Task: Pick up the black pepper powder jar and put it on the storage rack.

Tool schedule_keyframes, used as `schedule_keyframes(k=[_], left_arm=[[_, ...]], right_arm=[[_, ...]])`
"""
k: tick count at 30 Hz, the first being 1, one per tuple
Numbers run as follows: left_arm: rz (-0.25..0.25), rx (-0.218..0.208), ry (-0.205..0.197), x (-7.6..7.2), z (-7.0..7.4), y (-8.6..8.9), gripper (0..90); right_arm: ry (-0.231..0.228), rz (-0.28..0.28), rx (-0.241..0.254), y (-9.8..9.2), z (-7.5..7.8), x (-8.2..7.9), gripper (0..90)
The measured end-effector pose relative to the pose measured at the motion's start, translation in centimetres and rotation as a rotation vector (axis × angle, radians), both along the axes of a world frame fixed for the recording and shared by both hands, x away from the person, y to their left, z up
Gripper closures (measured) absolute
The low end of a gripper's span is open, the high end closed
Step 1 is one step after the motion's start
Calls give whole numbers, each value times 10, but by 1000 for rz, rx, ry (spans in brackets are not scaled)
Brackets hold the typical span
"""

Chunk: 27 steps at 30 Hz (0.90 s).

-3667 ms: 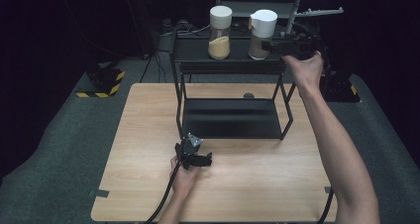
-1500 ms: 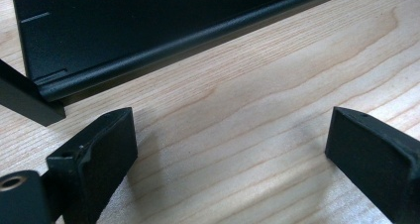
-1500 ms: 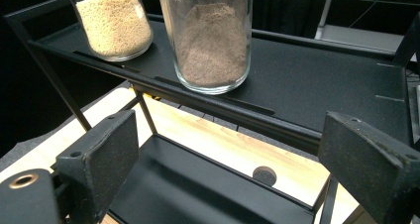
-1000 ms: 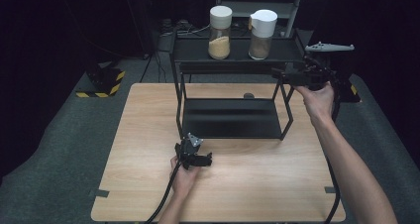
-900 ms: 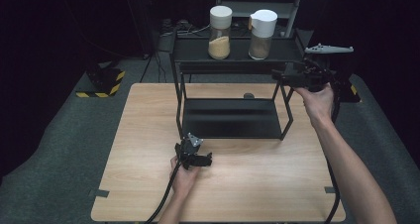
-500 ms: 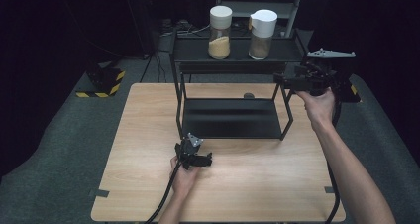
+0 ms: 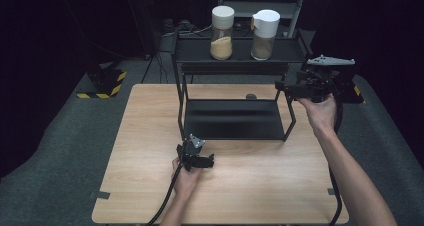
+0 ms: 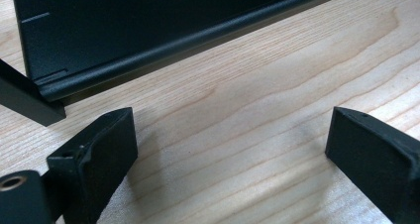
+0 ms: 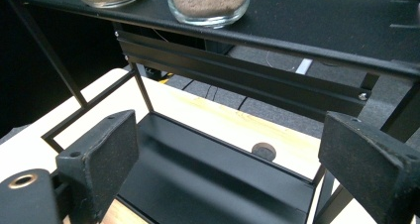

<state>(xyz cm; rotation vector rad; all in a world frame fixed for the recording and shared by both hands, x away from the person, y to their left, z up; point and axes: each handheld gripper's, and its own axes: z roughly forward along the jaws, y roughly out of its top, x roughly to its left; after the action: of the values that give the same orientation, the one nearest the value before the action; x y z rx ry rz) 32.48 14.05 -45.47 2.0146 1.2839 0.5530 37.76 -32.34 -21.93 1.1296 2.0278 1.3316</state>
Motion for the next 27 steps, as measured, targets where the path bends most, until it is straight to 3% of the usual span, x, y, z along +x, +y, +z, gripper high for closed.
schedule_keyframes(k=[9,27], left_arm=[[-1,2,1,0,0,0,59],[-1,1,1,0,0,0,59]], right_arm=[[29,14,13,1,-7,-1,88],[43,8,43,-3,-24,-3,92]])
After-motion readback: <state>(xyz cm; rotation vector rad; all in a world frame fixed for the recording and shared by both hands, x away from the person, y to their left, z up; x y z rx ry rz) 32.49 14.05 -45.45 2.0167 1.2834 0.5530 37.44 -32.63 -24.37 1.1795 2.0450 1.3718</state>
